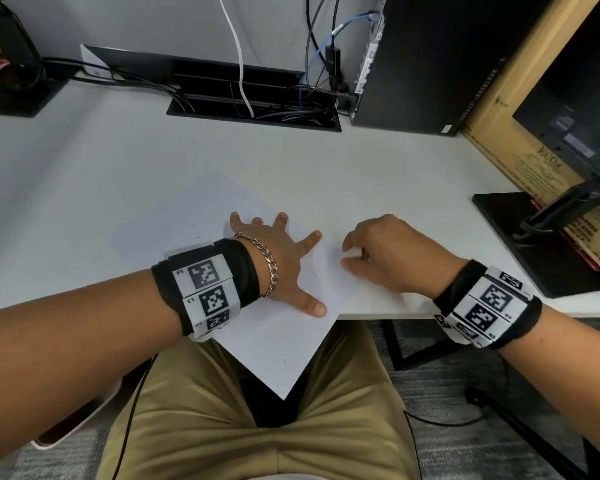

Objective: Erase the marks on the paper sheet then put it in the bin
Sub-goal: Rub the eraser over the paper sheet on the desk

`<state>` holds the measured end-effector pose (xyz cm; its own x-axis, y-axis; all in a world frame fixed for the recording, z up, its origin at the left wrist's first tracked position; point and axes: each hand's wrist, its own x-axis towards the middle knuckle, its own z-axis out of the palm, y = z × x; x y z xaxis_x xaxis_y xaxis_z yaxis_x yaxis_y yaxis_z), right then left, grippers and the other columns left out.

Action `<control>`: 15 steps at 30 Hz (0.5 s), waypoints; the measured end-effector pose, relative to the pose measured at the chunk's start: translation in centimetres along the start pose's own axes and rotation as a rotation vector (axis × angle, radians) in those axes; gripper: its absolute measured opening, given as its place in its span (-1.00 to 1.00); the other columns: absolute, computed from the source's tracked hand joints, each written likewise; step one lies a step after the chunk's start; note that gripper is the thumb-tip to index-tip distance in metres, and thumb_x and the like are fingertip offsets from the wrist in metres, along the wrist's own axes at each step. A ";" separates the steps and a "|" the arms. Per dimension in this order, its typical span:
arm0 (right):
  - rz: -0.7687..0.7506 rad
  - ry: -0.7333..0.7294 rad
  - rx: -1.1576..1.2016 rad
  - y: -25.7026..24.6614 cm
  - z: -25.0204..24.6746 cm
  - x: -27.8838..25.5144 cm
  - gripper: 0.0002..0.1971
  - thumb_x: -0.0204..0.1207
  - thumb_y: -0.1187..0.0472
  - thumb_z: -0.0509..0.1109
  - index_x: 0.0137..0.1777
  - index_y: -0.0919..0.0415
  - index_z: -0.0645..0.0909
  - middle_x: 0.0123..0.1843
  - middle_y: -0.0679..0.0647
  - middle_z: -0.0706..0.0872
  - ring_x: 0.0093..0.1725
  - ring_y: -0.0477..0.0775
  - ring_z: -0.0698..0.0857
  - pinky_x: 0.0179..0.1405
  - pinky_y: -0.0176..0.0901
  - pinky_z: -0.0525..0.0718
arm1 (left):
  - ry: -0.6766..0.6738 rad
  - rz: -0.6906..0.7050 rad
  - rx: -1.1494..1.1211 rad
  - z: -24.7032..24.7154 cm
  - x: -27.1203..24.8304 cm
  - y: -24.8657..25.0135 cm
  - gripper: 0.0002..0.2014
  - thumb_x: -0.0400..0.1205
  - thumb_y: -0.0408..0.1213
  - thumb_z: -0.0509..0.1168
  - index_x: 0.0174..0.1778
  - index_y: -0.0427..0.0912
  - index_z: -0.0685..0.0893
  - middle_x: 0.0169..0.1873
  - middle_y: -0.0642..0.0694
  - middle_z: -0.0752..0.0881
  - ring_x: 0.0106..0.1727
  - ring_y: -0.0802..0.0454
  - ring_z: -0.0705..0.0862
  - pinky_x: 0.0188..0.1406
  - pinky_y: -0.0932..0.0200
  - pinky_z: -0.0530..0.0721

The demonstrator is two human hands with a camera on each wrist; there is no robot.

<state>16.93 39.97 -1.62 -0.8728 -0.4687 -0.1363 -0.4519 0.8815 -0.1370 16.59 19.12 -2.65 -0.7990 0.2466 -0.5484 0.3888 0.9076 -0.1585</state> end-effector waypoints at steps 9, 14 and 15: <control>0.016 0.047 0.045 0.4 0.9 -0.4 -0.66 0.66 -0.07 0.38 0.31 0.06 0.77 0.03 -0.02 0.79 -0.02 -0.01 0.69 0.05 -0.09 0.68 | -0.010 0.001 0.002 0.0 0.0 0.0 0.32 0.17 0.88 0.02 0.72 0.43 -0.48 0.82 -0.24 -0.34 0.79 -0.52 0.07 0.63 -0.70 0.01; -0.090 0.014 0.093 0.5 0.5 -1.7 -0.70 0.63 -0.09 0.43 0.26 -0.02 0.78 -0.12 -0.23 0.65 -0.18 -0.24 0.60 -0.06 -0.34 0.56 | -0.029 0.066 -0.022 0.2 0.2 -1.0 0.31 0.19 0.85 0.13 0.70 0.47 -0.48 0.81 -0.18 -0.41 0.82 -0.49 -0.08 0.70 -0.60 0.04; -0.094 0.023 0.101 0.6 0.2 -2.0 -0.70 0.63 -0.10 0.44 0.26 -0.03 0.78 -0.15 -0.26 0.62 -0.20 -0.29 0.60 -0.10 -0.45 0.50 | -0.037 0.093 -0.027 0.1 0.2 -1.5 0.30 0.21 0.82 0.17 0.70 0.49 -0.47 0.80 -0.15 -0.43 0.82 -0.47 -0.14 0.72 -0.57 0.01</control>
<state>18.40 41.42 -1.66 -0.8317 -0.5468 -0.0959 -0.5124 0.8226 -0.2465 15.87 17.75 -2.58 -0.7426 0.3177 -0.5897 0.4475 0.8903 -0.0839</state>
